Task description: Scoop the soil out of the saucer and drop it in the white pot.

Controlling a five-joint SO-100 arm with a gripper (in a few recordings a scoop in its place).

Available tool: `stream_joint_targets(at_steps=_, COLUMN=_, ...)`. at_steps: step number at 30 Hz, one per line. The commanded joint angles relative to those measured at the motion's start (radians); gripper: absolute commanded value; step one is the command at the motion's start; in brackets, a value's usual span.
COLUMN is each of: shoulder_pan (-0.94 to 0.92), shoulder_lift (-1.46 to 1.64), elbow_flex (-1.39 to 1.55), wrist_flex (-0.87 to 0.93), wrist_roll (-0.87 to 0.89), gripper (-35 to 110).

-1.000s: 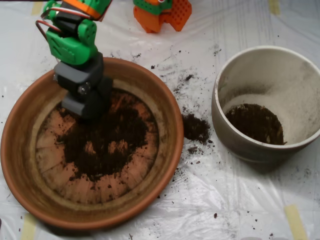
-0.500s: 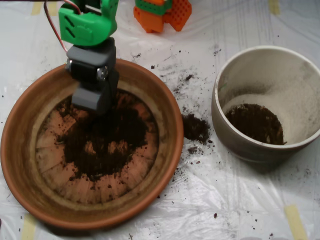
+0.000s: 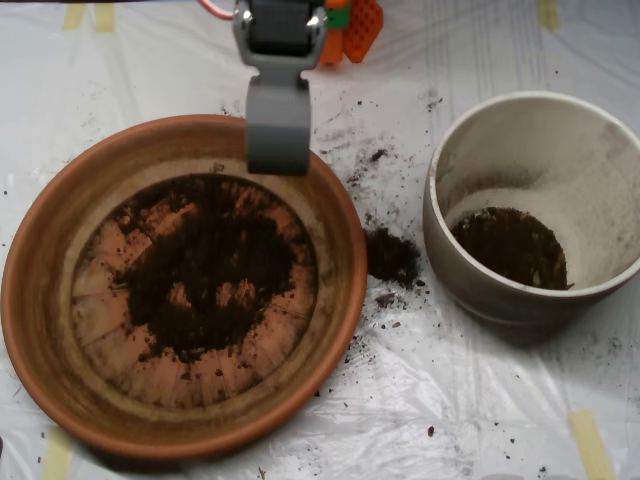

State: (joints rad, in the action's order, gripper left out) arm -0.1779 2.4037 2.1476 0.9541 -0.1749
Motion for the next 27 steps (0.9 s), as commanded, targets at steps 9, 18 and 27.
stream_joint_targets(at_steps=9, shoulder_pan=0.321, shoulder_lift=-0.014, elbow_flex=-0.311, wrist_flex=0.1, wrist_roll=0.002, gripper=-1)
stream_joint_targets(at_steps=18, shoulder_pan=0.5, shoulder_lift=-0.383, elbow_flex=-0.686, wrist_flex=0.227, wrist_roll=-0.018, gripper=-1)
stream_joint_targets(at_steps=27, shoulder_pan=0.63, shoulder_lift=-0.607, elbow_flex=-0.879, wrist_flex=0.37, wrist_roll=-0.051, gripper=23)
